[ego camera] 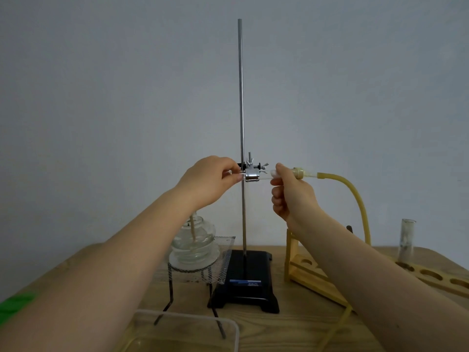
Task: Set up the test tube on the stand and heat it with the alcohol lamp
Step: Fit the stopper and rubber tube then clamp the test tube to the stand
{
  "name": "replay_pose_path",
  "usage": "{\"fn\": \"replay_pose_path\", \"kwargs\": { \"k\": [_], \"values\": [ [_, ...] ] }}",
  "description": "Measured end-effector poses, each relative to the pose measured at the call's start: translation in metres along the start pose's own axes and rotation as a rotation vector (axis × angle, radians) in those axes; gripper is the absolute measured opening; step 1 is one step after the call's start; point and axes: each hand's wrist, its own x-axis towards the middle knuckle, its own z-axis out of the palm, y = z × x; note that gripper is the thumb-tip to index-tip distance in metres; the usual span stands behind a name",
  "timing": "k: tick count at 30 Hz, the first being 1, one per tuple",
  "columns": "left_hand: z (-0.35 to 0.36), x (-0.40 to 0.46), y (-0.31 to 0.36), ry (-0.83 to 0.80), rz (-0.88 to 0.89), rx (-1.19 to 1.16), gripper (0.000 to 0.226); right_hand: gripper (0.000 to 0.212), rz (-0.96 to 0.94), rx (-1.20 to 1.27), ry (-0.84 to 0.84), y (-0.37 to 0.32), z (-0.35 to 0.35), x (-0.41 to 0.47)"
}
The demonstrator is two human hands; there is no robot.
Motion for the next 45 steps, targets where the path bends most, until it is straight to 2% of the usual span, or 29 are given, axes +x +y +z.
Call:
{"fn": "replay_pose_path", "kwargs": {
  "k": [10,16,25,45],
  "values": [
    [0.002,-0.003,0.003,0.002,-0.043,0.027,0.026,0.033,-0.012,0.011,0.016,0.0,0.002,0.0],
    [0.01,-0.006,0.02,0.057,0.021,0.127,0.067,0.033,-0.027,0.011,0.032,-0.001,0.004,0.0],
    [0.019,-0.001,0.024,0.12,0.113,0.047,0.034,0.032,-0.032,-0.002,0.039,-0.002,0.004,0.0],
    [0.018,-0.002,0.015,0.109,0.122,-0.022,0.032,0.03,-0.051,-0.021,0.014,-0.001,0.009,-0.001]
  ]
}}
